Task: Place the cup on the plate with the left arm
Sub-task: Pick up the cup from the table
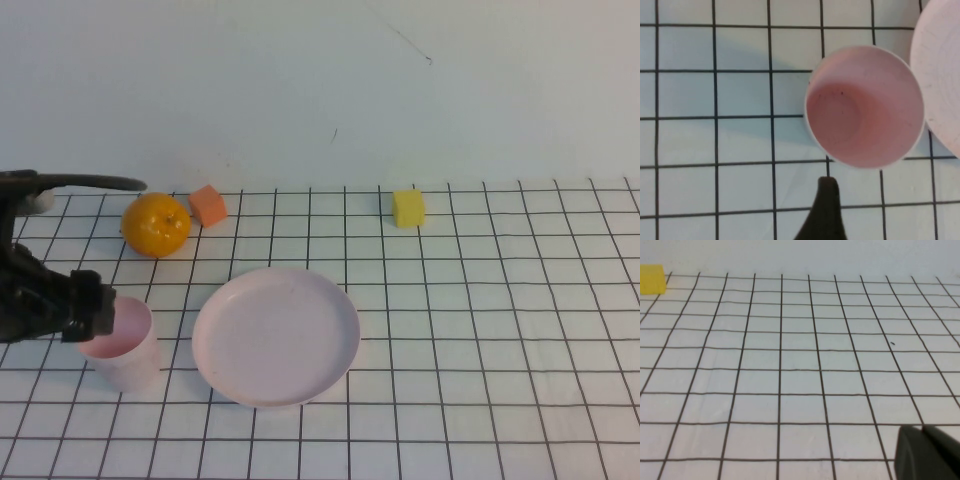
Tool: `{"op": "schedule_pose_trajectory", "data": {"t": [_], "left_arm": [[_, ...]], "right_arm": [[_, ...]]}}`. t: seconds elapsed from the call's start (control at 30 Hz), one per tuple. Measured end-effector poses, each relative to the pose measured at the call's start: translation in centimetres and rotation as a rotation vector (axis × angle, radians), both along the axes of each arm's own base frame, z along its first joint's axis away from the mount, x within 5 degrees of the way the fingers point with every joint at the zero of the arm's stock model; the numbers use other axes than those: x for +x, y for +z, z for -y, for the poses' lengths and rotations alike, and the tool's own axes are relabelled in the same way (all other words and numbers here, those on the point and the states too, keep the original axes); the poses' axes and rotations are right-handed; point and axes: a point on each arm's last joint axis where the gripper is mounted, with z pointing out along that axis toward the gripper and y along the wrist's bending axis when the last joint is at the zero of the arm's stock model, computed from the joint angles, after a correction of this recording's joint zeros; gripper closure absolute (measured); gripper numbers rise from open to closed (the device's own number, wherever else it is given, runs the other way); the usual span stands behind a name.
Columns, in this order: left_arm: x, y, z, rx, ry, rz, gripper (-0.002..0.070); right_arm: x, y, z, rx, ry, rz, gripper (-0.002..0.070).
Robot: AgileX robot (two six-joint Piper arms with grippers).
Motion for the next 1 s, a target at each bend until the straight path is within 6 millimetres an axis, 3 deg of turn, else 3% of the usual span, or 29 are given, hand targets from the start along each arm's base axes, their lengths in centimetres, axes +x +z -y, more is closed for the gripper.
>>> {"op": "schedule_pose_trajectory", "data": {"t": [0.37,0.7,0.8,0.93,1.0], "left_arm": [[6.1,-3.6,-0.4,0.090,0.039,-0.103,0.0117],[8.2,-7.8,-0.4,0.115,0.038,-0.224,0.0130],[8.4,-8.6,-0.4,0.115,0.044,-0.247,0.0223],[8.4,-8.8,-0.4,0.115,0.044,-0.253,0.0501],[8.4,-8.8,-0.4,0.115,0.040,-0.251,0.0594]], "right_arm": [[0.0,0.0,0.0,0.000,0.000,0.000,0.0678],[0.0,0.0,0.0,0.000,0.000,0.000,0.0678],[0.0,0.0,0.0,0.000,0.000,0.000,0.0678],[0.0,0.0,0.0,0.000,0.000,0.000,0.0678],[0.0,0.0,0.0,0.000,0.000,0.000,0.0678]]}}
